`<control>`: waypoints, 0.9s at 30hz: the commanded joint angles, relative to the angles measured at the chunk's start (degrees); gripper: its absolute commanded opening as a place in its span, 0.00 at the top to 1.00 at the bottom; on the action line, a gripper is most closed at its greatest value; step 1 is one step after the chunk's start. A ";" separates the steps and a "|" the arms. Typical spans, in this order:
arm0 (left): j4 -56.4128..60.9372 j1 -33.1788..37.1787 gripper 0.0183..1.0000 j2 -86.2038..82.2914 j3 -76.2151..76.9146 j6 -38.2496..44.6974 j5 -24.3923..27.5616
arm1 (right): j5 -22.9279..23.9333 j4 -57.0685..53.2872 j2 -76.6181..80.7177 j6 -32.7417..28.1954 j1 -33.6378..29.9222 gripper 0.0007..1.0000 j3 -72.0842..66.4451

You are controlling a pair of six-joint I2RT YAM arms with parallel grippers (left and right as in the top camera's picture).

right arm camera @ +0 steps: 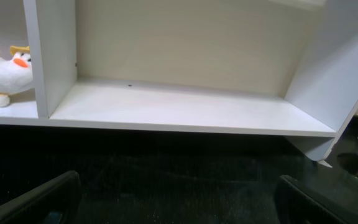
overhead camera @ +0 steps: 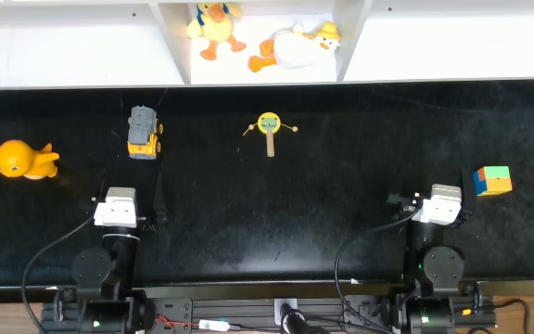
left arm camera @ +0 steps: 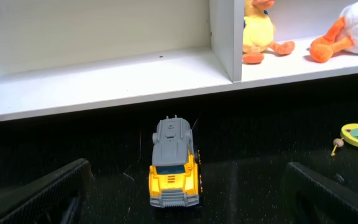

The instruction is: Store Toys

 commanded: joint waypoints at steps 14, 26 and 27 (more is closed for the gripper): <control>-0.09 -0.57 0.00 -0.68 -0.15 -0.59 -0.46 | -0.39 0.42 -0.42 0.17 -0.37 0.01 -0.76; -0.68 -0.52 0.00 1.01 0.17 -0.35 -1.16 | -0.39 0.39 -0.42 0.17 -0.37 0.00 -0.76; -1.68 -0.46 0.00 2.03 1.01 -0.39 -1.84 | -0.39 0.39 -0.42 0.17 -0.37 0.00 -0.76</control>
